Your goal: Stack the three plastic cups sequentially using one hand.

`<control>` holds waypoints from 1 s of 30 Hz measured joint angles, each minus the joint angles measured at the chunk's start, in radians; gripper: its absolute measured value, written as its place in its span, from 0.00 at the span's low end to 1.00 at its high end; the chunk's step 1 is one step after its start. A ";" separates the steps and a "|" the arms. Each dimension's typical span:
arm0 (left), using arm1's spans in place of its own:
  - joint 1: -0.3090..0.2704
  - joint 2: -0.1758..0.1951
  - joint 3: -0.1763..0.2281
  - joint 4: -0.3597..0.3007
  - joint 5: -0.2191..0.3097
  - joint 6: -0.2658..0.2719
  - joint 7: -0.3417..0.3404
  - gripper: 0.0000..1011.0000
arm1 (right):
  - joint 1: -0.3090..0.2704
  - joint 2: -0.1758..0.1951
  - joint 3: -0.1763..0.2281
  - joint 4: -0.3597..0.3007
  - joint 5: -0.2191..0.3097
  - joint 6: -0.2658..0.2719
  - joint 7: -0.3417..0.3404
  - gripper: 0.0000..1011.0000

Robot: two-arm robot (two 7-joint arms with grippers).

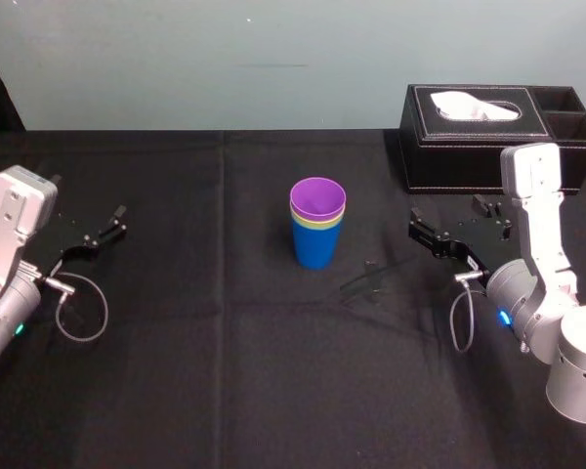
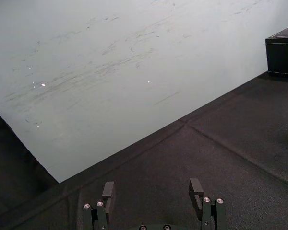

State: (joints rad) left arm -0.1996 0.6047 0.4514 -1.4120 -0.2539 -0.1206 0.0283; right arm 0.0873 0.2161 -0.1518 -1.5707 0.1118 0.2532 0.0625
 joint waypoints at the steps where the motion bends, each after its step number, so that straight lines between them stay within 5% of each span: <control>1: 0.000 0.000 0.000 0.000 0.000 0.000 0.000 1.00 | 0.000 0.000 0.000 0.000 0.000 0.000 0.000 0.99; 30: 0.000 0.000 0.000 0.000 0.000 0.000 0.000 1.00 | 0.000 0.000 0.000 0.000 0.000 0.000 0.000 0.99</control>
State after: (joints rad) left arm -0.1995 0.6047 0.4514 -1.4120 -0.2539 -0.1205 0.0283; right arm 0.0873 0.2161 -0.1518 -1.5707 0.1118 0.2533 0.0625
